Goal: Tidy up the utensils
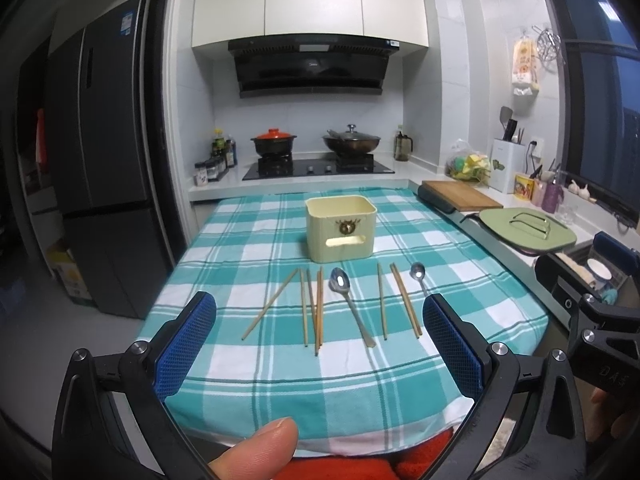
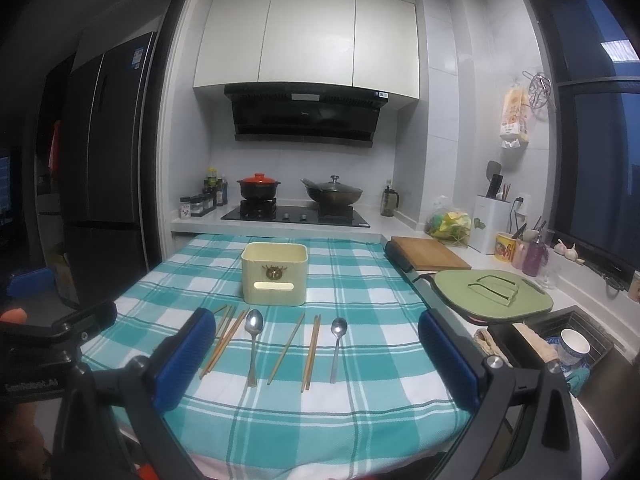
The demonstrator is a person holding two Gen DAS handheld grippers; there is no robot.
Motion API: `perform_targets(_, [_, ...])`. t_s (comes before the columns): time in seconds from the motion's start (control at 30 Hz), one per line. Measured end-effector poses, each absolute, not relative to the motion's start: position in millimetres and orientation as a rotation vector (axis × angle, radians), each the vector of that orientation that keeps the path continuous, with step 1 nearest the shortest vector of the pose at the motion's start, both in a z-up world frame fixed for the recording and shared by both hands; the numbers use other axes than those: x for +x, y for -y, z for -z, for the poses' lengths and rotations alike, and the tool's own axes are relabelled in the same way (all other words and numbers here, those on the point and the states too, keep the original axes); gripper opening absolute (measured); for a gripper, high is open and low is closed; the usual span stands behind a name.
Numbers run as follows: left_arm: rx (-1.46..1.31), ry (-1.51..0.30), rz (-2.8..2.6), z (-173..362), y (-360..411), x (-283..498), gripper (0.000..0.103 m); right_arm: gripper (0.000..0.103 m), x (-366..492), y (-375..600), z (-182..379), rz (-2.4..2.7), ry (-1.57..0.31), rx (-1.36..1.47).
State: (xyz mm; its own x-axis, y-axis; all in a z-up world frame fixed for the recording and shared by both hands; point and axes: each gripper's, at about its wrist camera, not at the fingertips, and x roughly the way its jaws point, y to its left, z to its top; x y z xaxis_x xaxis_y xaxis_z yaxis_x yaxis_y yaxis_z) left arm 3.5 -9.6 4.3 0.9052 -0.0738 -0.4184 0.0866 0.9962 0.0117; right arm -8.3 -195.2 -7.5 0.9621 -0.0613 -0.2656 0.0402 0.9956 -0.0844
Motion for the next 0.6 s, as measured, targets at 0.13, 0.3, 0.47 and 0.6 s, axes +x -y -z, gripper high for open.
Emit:
perform_targets(0.13, [0.031, -0.425, 0.077, -4.5, 11.1, 2.8, 0.103, 0.103, -7.4, 194.7, 9.1, 0.056, -0.276, -0.070])
perform_targets(0.3, [0.026, -0.423, 0.077, -4.0, 11.9, 4.2, 0.103, 0.103, -6.0, 195.3, 7.8, 0.054, -0.280, -0.077])
perform_targets(0.47, [0.036, -0.421, 0.085, -3.5, 14.9, 3.5, 0.103, 0.103, -5.6, 199.0, 6.7, 0.061, -0.282, -0.068])
perform_targets(0.6, [0.037, -0.421, 0.084, -4.1, 16.1, 2.9, 0.103, 0.103, -3.6, 199.9, 6.4, 0.061, -0.288, -0.068])
